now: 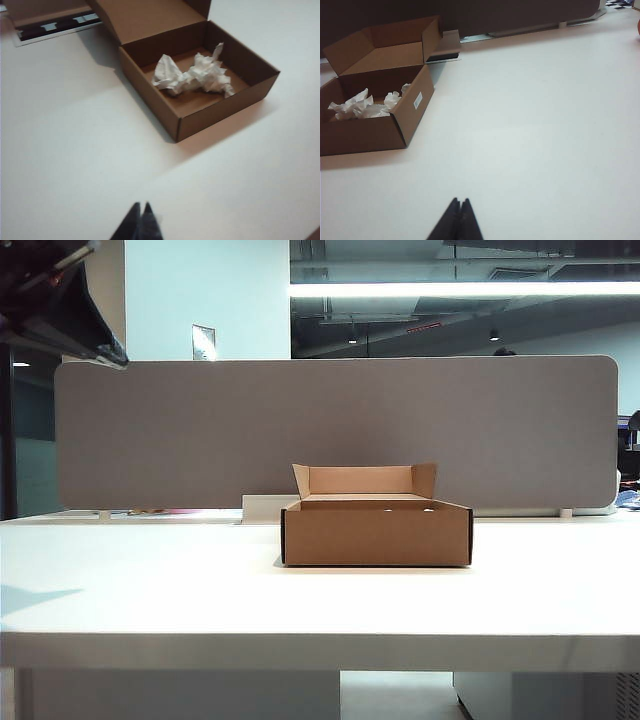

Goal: Pick up all the paper balls on the table and put them in the paper box.

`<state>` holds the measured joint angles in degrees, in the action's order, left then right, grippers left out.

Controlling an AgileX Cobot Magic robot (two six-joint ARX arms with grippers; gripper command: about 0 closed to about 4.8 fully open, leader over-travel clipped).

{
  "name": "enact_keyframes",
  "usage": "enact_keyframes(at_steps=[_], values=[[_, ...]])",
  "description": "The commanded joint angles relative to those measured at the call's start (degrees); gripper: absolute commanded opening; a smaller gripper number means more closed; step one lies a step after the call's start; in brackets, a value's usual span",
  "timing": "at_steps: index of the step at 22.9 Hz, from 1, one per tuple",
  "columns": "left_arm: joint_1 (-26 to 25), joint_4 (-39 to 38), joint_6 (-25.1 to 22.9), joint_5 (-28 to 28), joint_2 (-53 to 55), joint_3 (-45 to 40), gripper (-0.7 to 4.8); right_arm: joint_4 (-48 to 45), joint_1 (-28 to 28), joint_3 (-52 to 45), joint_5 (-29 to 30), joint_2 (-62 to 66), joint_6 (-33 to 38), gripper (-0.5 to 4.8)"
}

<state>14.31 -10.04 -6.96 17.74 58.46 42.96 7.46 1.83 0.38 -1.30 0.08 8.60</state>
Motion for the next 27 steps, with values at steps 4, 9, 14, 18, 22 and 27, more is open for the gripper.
enact_keyframes(at_steps=[4, 9, 14, 18, 22, 27], values=[[0.3, 6.4, 0.7, -5.6, -3.3, -4.6, -0.05, -0.5, 0.0, -0.3, -0.1, -0.1, 0.0, -0.05], [0.1, 20.0, 3.1, -12.2, -18.8, -20.8, -0.05, -0.4, 0.0, -0.3, -0.1, -0.1, 0.0, -0.05], [0.1, 21.0, 3.1, -13.2, -27.7, -28.4, -0.05, -0.4, 0.0, -0.3, -0.1, -0.1, 0.0, -0.05], [-0.4, 22.5, 3.1, -14.3, -33.1, -33.2, -0.05, -0.4, 0.0, -0.3, -0.1, -0.1, 0.0, -0.05], [-4.0, 23.8, 3.1, -13.4, -40.0, -37.6, -0.05, -0.4, 0.0, -0.3, -0.1, -0.1, 0.0, -0.05], [-6.2, 23.9, 3.1, -13.4, -46.1, -40.4, -0.05, -0.4, 0.0, -0.3, -0.1, -0.1, 0.0, -0.05]])
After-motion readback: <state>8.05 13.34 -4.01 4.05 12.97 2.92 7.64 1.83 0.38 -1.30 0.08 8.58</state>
